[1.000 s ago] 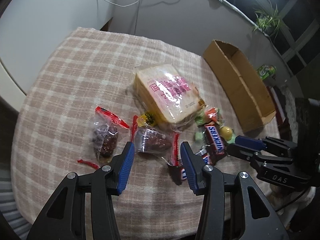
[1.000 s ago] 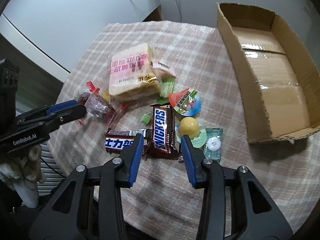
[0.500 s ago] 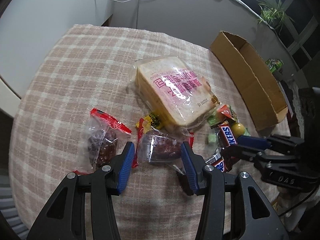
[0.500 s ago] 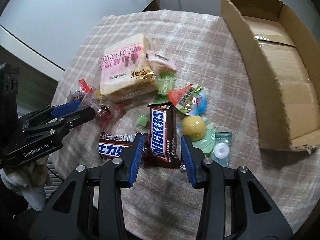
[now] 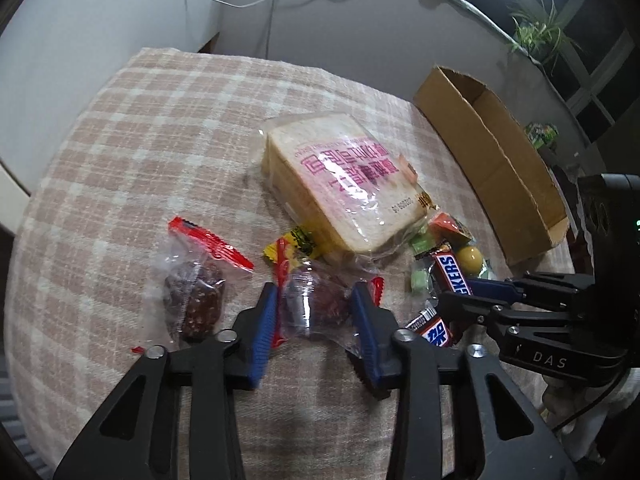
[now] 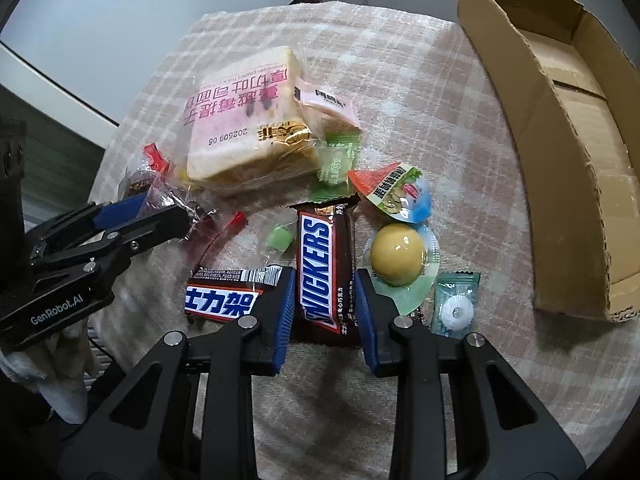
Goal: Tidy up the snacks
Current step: 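Grasp the Snickers bar with the right tool while the left tool grasps a dried-fruit bag, then carry both snacks over the cardboard box and open both tools, then grasp a second Snickers bar with the right tool while the left tool grasps another dried-fruit bag, then carry both snacks into the cardboard box and open both tools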
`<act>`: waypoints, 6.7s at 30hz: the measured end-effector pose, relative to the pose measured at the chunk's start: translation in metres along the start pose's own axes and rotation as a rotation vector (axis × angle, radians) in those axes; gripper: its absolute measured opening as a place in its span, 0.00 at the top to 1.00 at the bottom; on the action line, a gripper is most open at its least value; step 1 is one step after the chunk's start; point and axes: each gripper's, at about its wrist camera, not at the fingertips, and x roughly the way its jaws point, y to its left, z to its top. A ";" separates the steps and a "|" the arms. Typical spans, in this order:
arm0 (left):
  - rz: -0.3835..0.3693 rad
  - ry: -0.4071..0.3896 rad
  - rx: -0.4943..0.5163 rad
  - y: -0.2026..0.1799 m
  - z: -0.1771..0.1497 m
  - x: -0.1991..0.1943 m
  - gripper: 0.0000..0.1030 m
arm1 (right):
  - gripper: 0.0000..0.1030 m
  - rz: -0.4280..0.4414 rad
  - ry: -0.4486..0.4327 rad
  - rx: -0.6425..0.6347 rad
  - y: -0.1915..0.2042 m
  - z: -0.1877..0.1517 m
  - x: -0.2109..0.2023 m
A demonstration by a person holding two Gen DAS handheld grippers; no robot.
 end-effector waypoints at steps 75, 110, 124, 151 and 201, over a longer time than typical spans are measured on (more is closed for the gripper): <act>-0.312 -0.045 0.309 -0.198 0.094 0.031 0.75 | 0.71 -0.209 -0.245 0.343 -0.206 0.006 -0.128; -0.200 -0.106 0.209 -0.123 0.083 -0.016 0.61 | 0.55 -0.153 -0.287 0.203 -0.130 0.000 -0.154; -0.026 -0.115 -0.040 0.005 0.046 -0.049 0.60 | 0.49 0.022 -0.149 -0.105 -0.019 -0.011 -0.106; 0.040 -0.002 -0.095 0.060 0.014 -0.023 0.53 | 0.46 -0.044 0.153 -0.954 0.118 -0.036 -0.001; -0.021 -0.097 -0.025 0.022 0.038 -0.051 0.69 | 0.70 0.098 -0.009 -0.440 0.016 -0.007 -0.074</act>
